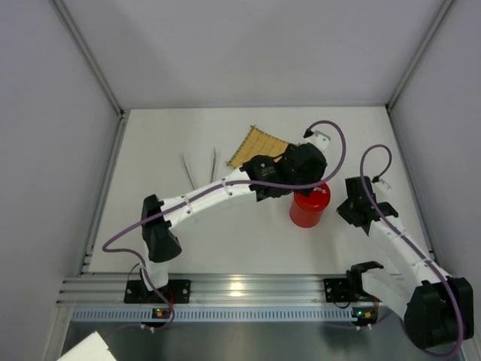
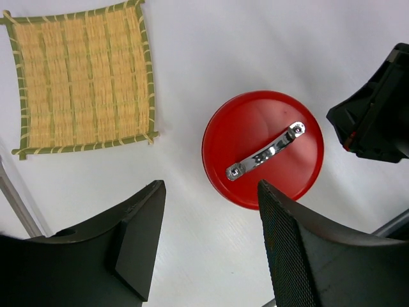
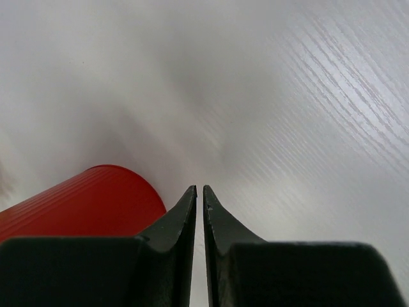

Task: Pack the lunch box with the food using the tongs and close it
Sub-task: Close the box lid on the packing box, then reset both arms

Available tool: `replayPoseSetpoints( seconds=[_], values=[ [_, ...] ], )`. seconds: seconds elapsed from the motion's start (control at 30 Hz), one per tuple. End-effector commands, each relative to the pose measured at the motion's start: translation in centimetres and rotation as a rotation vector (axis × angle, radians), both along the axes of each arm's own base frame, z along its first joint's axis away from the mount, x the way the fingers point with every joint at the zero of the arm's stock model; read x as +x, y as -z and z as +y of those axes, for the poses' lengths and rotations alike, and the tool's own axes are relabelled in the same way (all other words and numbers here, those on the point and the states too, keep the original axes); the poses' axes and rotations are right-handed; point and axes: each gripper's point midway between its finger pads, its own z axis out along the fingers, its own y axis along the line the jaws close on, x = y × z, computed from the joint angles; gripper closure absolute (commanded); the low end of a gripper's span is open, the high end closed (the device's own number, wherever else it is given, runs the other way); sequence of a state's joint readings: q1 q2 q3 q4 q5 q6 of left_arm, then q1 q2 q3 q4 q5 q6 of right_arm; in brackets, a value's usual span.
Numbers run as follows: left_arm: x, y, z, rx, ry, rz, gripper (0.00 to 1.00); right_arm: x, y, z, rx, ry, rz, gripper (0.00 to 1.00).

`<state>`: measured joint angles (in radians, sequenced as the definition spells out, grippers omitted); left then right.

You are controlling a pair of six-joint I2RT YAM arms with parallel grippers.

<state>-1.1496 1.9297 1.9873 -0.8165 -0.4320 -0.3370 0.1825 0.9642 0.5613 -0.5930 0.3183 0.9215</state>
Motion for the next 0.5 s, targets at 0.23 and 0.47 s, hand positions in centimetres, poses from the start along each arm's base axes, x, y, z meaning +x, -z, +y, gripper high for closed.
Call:
replayPoseSetpoints(
  seconds=[0.23, 0.47],
  values=[
    [0.2, -7.7, 5.1, -0.169, -0.085, -0.088, 0.34, 0.9, -6.1, -2.7, -0.078, 0.062, -0.119, 0.83],
    [1.9, -9.0, 12.7, -0.248, -0.226, -0.11, 0.31, 2.3, -14.2, -3.2, -0.146, -0.024, -0.304, 0.58]
  ],
)
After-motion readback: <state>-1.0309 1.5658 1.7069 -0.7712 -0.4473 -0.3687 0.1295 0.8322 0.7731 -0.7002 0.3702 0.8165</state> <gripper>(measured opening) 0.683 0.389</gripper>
